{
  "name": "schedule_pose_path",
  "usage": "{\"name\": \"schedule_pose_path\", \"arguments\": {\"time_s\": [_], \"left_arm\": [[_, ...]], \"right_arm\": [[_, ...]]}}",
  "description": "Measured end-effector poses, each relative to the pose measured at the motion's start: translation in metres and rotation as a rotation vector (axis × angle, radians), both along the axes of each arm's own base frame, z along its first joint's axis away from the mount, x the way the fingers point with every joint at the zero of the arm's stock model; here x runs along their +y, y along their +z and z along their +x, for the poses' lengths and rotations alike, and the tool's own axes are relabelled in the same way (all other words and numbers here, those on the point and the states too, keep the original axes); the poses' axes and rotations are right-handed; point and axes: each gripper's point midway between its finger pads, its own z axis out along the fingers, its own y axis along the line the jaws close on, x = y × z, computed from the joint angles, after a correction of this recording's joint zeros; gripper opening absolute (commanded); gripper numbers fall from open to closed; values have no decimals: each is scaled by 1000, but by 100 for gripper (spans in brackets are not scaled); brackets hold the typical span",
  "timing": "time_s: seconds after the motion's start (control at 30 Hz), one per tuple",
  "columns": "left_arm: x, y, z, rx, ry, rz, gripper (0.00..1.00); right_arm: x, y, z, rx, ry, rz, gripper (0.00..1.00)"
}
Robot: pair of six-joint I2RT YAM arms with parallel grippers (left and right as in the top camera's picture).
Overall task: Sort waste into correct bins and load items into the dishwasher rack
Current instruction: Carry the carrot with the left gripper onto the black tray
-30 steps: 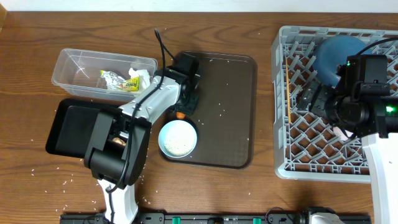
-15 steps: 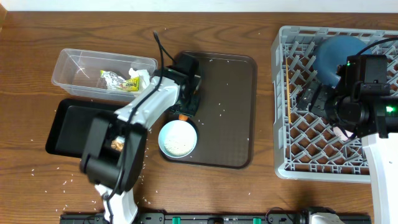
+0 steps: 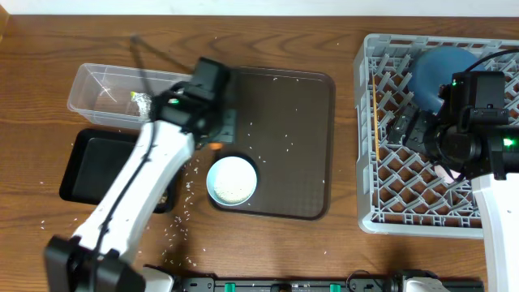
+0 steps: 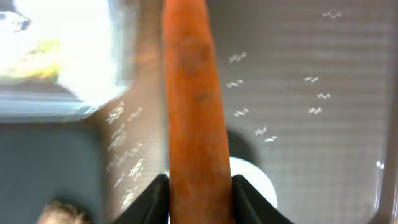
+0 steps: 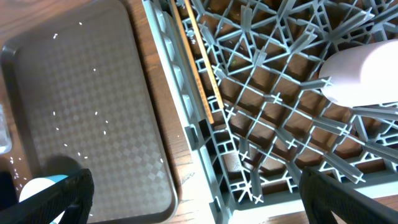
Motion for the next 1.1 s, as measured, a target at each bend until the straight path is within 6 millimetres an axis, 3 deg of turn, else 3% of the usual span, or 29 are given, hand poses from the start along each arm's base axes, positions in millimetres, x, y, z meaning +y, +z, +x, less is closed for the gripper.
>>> {"name": "schedule_pose_path", "arguments": {"time_s": [0.23, 0.3, 0.4, 0.57, 0.63, 0.7, 0.77, 0.93, 1.1], "left_arm": [[115, 0, -26, 88, 483, 133, 32], [143, -10, -30, 92, 622, 133, 32], [170, -38, -39, 111, 780, 96, 26], [182, -88, -53, 137, 940, -4, 26], [182, -99, -61, 159, 973, -21, 51], [181, -102, -63, 169, 976, -32, 64], [179, -101, -62, 172, 963, -43, 71], [170, -93, -72, 218, 907, -62, 72], [149, -47, -52, 88, 734, -179, 72]], "right_arm": [[0, 0, 0, 0, 0, 0, 99], [0, 0, 0, 0, 0, 0, 99], [0, 0, 0, 0, 0, 0, 99], [0, 0, 0, 1, 0, -1, 99], [0, -1, -1, 5, 0, 0, 99], [0, -1, -2, 8, 0, 0, 99], [0, -1, -2, 8, 0, 0, 99], [0, 0, -1, 2, 0, 0, 99], [0, 0, 0, -1, 0, 0, 99]]}}
